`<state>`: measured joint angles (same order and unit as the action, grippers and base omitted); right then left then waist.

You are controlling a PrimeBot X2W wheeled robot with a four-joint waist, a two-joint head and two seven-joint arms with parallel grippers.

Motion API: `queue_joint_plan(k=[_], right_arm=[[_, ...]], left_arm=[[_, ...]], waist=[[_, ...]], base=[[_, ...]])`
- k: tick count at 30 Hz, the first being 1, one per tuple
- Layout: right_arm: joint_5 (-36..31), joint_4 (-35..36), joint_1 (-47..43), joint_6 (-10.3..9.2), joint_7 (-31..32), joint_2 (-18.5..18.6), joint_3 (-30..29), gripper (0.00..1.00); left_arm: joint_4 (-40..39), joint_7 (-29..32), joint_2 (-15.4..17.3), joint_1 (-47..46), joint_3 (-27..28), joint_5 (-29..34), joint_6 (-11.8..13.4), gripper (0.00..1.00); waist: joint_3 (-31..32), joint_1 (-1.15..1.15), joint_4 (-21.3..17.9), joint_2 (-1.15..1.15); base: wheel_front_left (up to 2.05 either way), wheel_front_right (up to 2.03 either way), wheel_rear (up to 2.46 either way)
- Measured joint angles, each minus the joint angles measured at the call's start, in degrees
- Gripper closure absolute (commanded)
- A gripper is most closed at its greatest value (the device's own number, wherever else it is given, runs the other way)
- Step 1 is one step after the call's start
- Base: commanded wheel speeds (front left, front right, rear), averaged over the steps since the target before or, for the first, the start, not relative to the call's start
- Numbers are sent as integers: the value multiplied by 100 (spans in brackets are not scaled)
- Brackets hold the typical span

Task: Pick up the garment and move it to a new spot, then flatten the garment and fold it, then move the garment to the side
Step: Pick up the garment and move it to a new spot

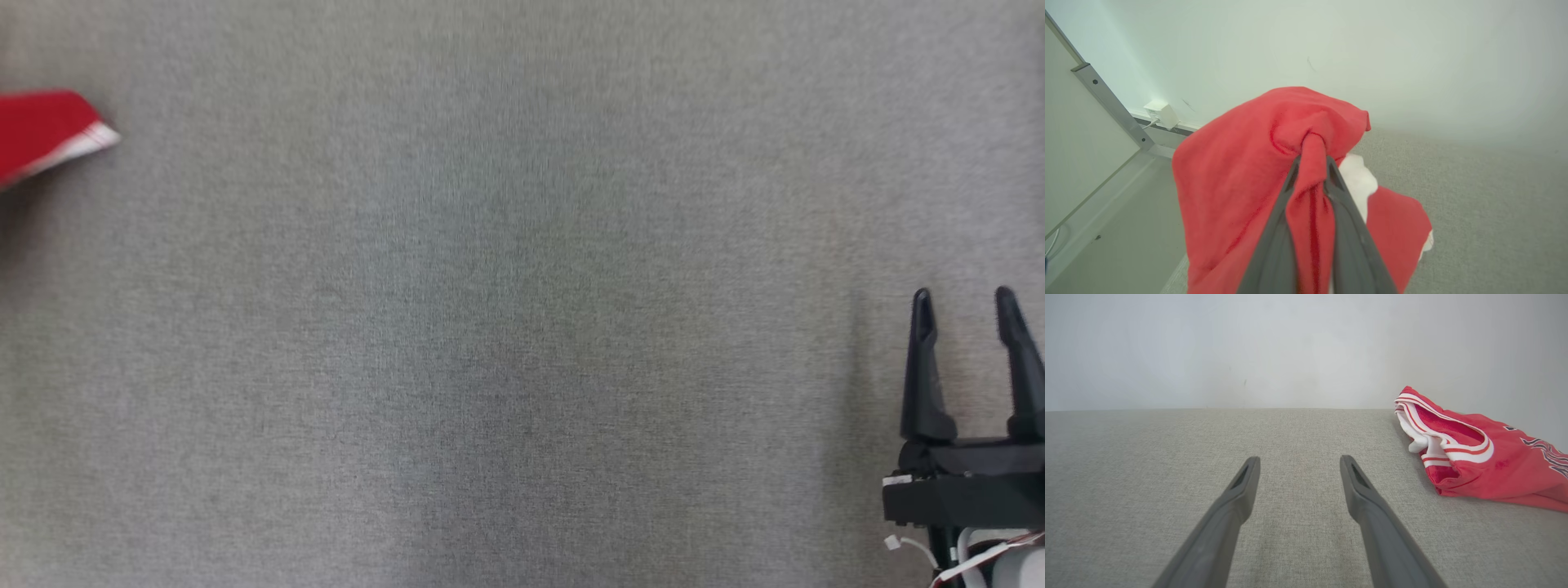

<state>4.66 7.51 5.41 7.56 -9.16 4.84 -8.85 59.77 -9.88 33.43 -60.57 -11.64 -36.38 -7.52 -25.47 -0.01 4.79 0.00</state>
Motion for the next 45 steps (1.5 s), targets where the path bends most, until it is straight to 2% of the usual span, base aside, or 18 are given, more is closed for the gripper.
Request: queue_joint_plan(k=[8,13,18,22,32,35,45], right_arm=[[215,-557,-26,0,-303,-107,101,0],[344,-833,-71,0,-452,-154,149,0],[482,-1063,-75,0,-536,-183,260,0],[653,-1222,-78,0,-561,-187,349,0],[856,-1233,-95,0,-583,-190,444,0],[896,-1227,-126,0,-584,-190,483,0],[948,-1256,-138,0,-595,-190,588,0]], left_arm=[[-811,-318,249,-516,-397,297,0,100],[-1640,-220,264,-779,-626,488,0,100],[-2572,125,111,-911,-822,528,51,100],[-3211,394,-149,-871,-1016,526,131,100],[-4150,610,-711,153,-1545,497,404,100],[-4412,579,-988,787,-1745,417,575,100],[-4257,205,-1412,2357,-2208,287,849,100]], waist=[[539,0,-115,0],[797,-1,-351,-1],[950,0,-717,-1],[1042,0,-1036,0],[1241,0,-1699,0],[1320,0,-1906,-1],[1387,0,-2110,-1]], base=[[0,0,0],[0,0,0],[0,0,0],[0,0,0],[0,0,0],[0,0,0],[0,0,0]])
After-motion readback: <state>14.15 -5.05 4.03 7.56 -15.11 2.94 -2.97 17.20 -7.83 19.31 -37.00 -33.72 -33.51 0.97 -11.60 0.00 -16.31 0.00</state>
